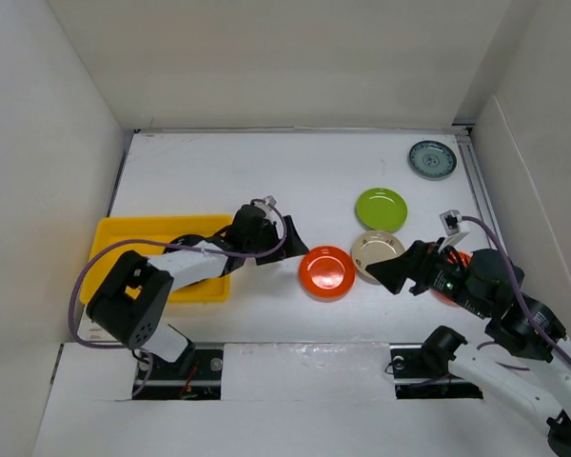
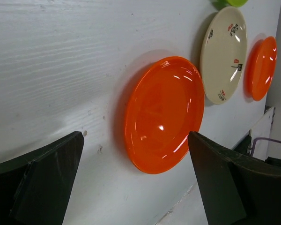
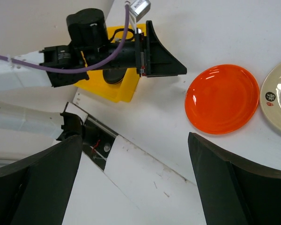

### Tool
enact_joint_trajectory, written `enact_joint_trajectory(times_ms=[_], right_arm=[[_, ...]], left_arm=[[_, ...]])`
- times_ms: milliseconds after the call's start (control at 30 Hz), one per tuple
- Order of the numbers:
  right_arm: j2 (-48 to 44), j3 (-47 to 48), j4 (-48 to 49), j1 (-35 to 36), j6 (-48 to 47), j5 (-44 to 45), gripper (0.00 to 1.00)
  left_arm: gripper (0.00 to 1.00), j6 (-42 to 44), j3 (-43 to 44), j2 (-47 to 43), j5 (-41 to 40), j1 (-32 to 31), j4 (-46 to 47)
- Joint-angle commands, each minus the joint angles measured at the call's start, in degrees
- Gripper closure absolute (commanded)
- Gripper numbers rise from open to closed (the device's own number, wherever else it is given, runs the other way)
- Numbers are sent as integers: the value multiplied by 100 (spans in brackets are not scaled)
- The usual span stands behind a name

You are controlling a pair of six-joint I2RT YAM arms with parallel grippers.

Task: Place the plates into the plastic bin on the countertop

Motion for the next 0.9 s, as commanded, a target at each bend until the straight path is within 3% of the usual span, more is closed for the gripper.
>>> enact_joint_trajectory(times_ms=[0, 133, 300, 433, 567, 700, 867], right_arm=[[-117, 184, -37, 52, -39, 10, 0], [-240, 184, -37, 52, 84, -42, 0], [-240, 184, -37, 52, 84, -42, 0], [-240, 184, 16, 52, 137, -42, 0], [-240, 184, 68, 52, 137, -42, 0], [-240, 184, 68, 52, 137, -42, 0], [-240, 184, 68, 52, 137, -42, 0]], left_arm=[[8, -5, -149, 229, 646, -53, 916], [19, -5, -202, 634, 875, -53, 1120], [44, -5, -202, 1021, 990, -53, 1269], [51, -5, -255, 1144, 921, -53, 1269], [70, -5, -202, 1328, 972, -105, 1269], [100, 64, -88, 1461, 973, -105, 1191], [100, 65, -88, 1068, 578, -158, 674]])
